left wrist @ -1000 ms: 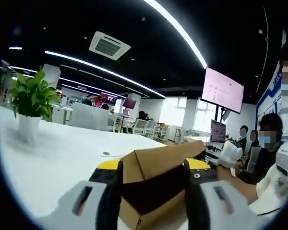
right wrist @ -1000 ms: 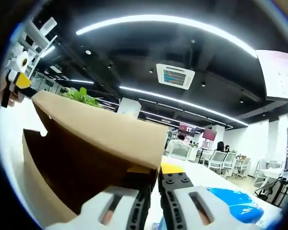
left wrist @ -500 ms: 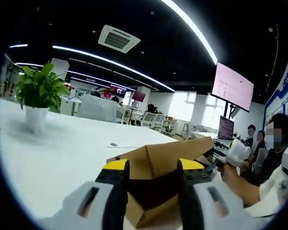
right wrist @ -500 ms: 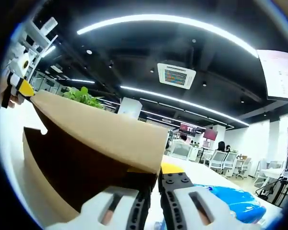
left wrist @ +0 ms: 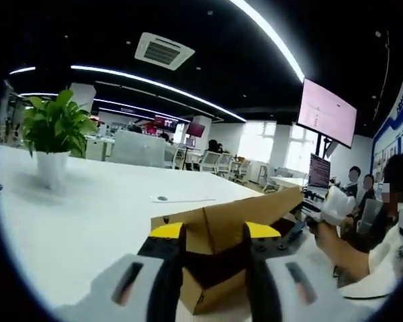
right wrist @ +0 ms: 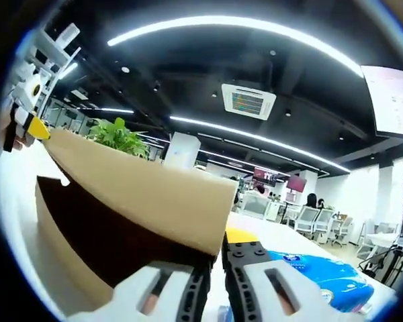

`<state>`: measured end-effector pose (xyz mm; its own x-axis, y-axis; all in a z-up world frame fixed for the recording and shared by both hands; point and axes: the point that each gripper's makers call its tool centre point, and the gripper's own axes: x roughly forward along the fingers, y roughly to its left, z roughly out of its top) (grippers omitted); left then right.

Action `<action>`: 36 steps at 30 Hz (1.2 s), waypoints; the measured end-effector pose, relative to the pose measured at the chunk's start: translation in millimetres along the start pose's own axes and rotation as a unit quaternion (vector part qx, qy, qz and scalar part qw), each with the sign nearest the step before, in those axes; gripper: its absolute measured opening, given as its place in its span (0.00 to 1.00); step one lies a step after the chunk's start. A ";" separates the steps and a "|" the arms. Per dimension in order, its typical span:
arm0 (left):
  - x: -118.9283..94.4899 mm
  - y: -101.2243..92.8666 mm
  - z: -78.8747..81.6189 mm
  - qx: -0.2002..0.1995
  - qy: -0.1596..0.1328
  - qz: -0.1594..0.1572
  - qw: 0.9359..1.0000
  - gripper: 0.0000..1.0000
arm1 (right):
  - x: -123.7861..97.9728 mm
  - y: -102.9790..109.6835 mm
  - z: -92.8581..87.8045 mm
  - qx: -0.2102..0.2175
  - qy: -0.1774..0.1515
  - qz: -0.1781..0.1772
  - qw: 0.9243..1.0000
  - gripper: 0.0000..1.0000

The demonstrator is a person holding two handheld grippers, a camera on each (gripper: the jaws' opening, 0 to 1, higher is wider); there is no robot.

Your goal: Operate the shoe box by opening the lid, removing the specified soft item, and placing it in the target area until the item is outside and the box remains undamaged.

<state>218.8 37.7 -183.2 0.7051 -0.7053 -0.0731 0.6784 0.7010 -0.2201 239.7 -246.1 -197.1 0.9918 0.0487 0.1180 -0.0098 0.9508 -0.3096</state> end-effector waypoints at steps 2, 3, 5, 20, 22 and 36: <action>1.0 1.0 0.2 -0.001 -0.003 0.005 1.000 0.35 | -0.3 1.2 0.1 -0.016 0.006 0.005 1.000 0.03; 1.4 1.3 -0.1 -0.002 -0.004 0.007 1.000 0.35 | -0.6 1.8 0.7 -0.022 0.008 0.007 1.000 0.03; 2.7 0.6 0.3 -0.001 -0.006 0.009 1.000 0.35 | -0.8 2.0 -1.5 -0.014 0.006 0.011 1.000 0.03; 3.8 5.3 -0.9 -0.010 -0.015 0.015 1.000 0.35 | -4.8 25.8 -4.7 -0.004 0.078 0.146 0.986 0.26; 6.2 4.8 -4.9 0.000 -0.005 0.016 1.000 0.35 | -4.9 27.0 -6.0 -0.002 0.081 0.149 0.986 0.33; 6.7 10.9 -14.0 -0.002 0.006 0.031 1.000 0.35 | -18.5 51.5 -9.2 0.034 0.087 0.255 0.963 0.65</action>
<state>228.1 39.1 -199.7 0.7428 -0.6623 -0.0984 0.6331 0.7425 -0.2186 222.0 -200.8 -223.9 0.8624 0.4677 -0.1938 -0.5030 0.8349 -0.2233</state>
